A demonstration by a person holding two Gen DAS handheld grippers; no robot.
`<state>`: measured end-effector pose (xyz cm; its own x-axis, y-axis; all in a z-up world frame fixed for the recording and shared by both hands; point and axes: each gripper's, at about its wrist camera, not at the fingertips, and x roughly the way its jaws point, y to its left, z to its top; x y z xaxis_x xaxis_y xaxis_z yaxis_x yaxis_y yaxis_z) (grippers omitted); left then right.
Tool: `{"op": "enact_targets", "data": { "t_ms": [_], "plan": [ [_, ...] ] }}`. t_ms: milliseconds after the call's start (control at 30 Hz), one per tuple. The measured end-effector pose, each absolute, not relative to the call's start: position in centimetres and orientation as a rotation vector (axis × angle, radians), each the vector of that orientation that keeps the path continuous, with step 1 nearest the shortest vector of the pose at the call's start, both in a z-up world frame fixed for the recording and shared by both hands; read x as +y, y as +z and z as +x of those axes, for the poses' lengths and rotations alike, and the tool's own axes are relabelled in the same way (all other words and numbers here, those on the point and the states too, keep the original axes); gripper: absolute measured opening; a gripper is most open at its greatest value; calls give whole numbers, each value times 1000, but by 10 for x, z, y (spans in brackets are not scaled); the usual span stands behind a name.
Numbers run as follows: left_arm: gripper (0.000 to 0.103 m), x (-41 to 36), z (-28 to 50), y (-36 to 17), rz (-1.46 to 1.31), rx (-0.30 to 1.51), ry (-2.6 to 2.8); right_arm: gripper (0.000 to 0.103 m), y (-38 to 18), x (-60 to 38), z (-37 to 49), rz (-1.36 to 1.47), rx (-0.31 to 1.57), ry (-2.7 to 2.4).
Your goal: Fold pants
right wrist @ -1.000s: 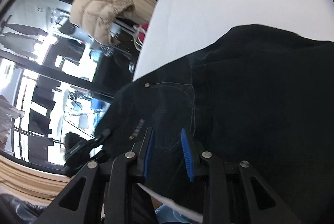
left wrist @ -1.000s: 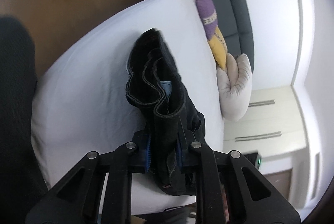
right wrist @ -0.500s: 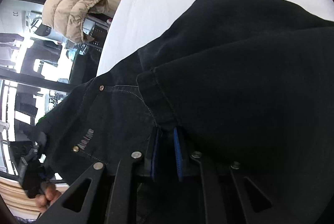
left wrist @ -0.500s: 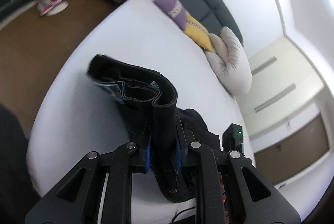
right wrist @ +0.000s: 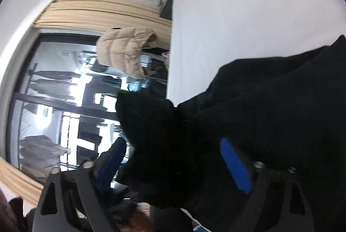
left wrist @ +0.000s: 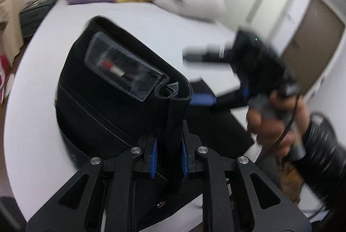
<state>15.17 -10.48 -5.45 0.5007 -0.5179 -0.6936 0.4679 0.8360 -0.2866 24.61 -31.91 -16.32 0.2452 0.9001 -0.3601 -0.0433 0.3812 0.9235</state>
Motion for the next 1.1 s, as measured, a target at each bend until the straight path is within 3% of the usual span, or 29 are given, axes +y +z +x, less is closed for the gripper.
{"op": "enact_targets", "data": {
  "t_ms": [300, 367, 433, 500, 633, 767, 1100],
  "plan": [
    [16, -173, 154, -82, 185, 901, -582, 98, -164, -308, 230, 866, 1145, 848],
    [16, -185, 150, -89, 239, 897, -588, 93, -161, -308, 237, 806, 1171, 832],
    [16, -191, 149, -93, 280, 895, -594, 81, -167, -308, 243, 770, 1210, 811],
    [16, -199, 148, -99, 310, 902, -608, 57, -174, -309, 248, 739, 1252, 794],
    [16, -215, 158, -107, 330, 930, -627, 39, -189, -318, 248, 727, 1288, 727],
    [16, -230, 162, -110, 345, 950, -658, 30, -196, -328, 243, 720, 1302, 662],
    [15, -240, 192, -110, 373, 958, -698, 18, -186, -348, 235, 679, 1280, 587]
  ]
}}
